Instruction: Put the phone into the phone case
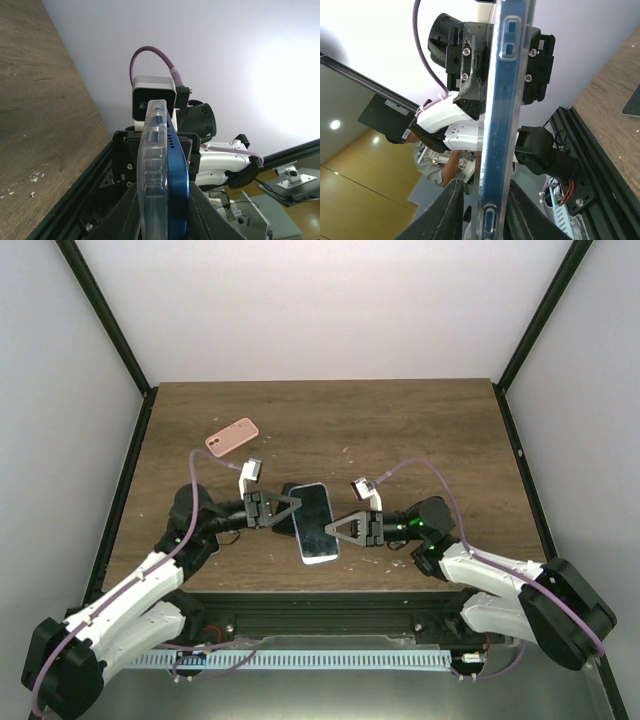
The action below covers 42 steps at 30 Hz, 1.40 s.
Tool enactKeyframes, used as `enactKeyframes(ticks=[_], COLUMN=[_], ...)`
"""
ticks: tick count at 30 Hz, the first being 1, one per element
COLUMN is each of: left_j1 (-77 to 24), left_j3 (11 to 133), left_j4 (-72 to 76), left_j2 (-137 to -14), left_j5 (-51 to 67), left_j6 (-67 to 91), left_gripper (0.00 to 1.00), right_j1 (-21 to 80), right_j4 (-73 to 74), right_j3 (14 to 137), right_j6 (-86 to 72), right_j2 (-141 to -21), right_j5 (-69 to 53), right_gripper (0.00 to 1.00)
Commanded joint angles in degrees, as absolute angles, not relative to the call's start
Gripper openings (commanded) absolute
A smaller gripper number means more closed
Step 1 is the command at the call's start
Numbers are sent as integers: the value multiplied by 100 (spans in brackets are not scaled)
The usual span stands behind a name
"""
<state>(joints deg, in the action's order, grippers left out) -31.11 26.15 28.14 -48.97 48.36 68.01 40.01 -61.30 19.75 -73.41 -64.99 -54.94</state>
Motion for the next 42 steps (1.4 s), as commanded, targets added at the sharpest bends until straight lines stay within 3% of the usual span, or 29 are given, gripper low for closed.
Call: enactKeyframes(ticks=[1, 3, 7, 9, 13, 16, 18, 24, 31, 34, 38, 42], left_j1=[-3101, -3097, -3102, -3098, -3102, -3102, -3101, -3095, -3097, -3103, -3101, -3097], left_j3=[2852, 2882, 3091, 3157, 3183, 3075, 2945, 2744, 2871, 2988, 3029, 3093], left_j4=[2393, 2235, 1580, 1396, 1318, 1461, 1645, 1864, 1718, 1337, 1282, 1085], left_j2=[-4900, -4873, -4852, -4839, -4762, -4720, -4722, -4790, -4958, -5000, -4964, -4892], left_j5=[4840, 4811, 4770, 4756, 4748, 4847, 4936, 5011, 5029, 4997, 4986, 4925], left_j6=[6539, 6448, 6186, 6136, 6237, 6358, 6486, 6566, 6333, 6096, 6069, 6062], left_gripper=[0, 0, 0, 9, 39, 48, 48, 36, 0, 0, 0, 19], right_j1=[4052, 4058, 4069, 4078, 4080, 4078, 4078, 4078, 4085, 4087, 4087, 4087], right_j4=[-6278, -6206, -6163, -6168, -6355, -6516, -6552, -6539, -6537, -6430, -6403, -6393], right_j3=[2114, 2112, 2111, 2114, 2079, 2049, 2048, 2130, 2054, 2037, 2033, 2052], right_j6=[-7183, -7142, -7153, -7203, -7456, -7648, -7696, -7712, -7736, -7702, -7691, -7720], right_j2=[-6438, -6443, -6452, -6437, -6378, -6304, -6269, -6307, -6395, -6397, -6400, -6388], right_j5=[-5350, -5327, -5248, -5126, -4781, -4479, -4327, -4239, -4263, -4246, -4229, -4087], right_gripper=[23, 23, 12, 9, 6, 5, 5, 5, 12, 18, 14, 10])
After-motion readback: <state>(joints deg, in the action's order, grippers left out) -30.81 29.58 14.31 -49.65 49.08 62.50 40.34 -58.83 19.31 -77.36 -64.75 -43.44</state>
